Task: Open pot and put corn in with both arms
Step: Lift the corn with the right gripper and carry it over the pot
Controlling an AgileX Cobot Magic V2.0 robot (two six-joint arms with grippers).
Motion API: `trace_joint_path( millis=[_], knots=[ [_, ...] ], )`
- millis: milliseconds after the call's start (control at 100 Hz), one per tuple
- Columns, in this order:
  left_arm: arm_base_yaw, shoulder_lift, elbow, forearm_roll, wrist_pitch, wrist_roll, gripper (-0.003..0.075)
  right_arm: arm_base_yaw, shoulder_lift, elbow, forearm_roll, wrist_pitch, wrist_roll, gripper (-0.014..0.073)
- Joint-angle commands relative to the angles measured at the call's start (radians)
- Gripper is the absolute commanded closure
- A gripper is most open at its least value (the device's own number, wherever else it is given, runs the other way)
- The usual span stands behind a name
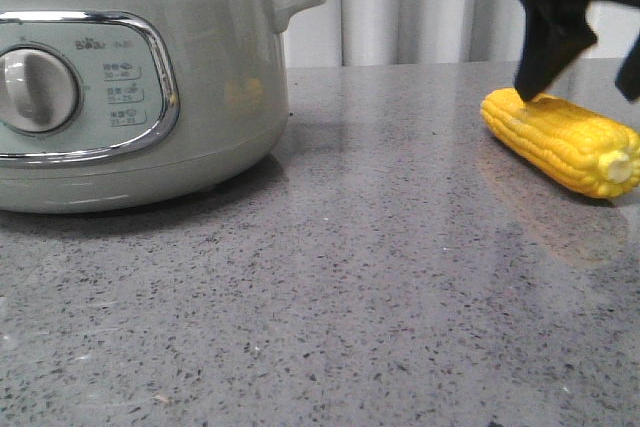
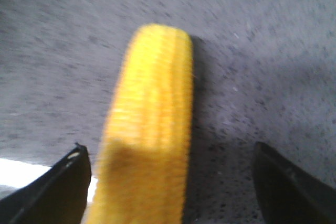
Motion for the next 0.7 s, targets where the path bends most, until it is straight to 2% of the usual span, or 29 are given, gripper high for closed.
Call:
trace_joint_path(
  millis=[0, 80, 150, 220, 340, 390, 520, 690],
  knots=[
    [-0.006, -0.018, -0.031, 0.008, -0.039, -0.008, 0.0248, -0.013, 0.009, -0.036, 0.024, -0.015, 0.004, 0.009],
    [-0.006, -0.025, -0.031, 0.008, -0.037, -0.008, 0.0248, -0.001, 0.022, -0.036, 0.051, -0.01, 0.002, 0.0127],
    [-0.006, -0.025, -0.031, 0.008, -0.036, -0.008, 0.0248, 0.021, 0.025, -0.036, 0.055, -0.012, 0.002, 0.0197],
    [-0.006, -0.025, -0.031, 0.008, -0.036, -0.008, 0.0248, 0.039, 0.025, -0.036, 0.055, -0.007, 0.002, 0.0323],
    [-0.006, -0.025, -0.031, 0.008, -0.036, -0.008, 0.0248, 0.077, -0.026, -0.041, 0.055, -0.01, 0.002, 0.0596],
    [-0.006, -0.025, -0.031, 0.008, -0.036, -0.008, 0.0248, 0.104, -0.064, -0.063, 0.057, -0.02, 0.002, 0.0665],
    [-0.006, -0.025, -0.031, 0.008, -0.036, -0.008, 0.0248, 0.219, -0.157, -0.163, 0.105, -0.117, 0.001, 0.0661],
    [-0.006, -0.025, -0.031, 0.008, -0.022, -0.008, 0.0248, 0.401, -0.153, -0.318, 0.109, -0.301, 0.001, 0.0659]
  ],
)
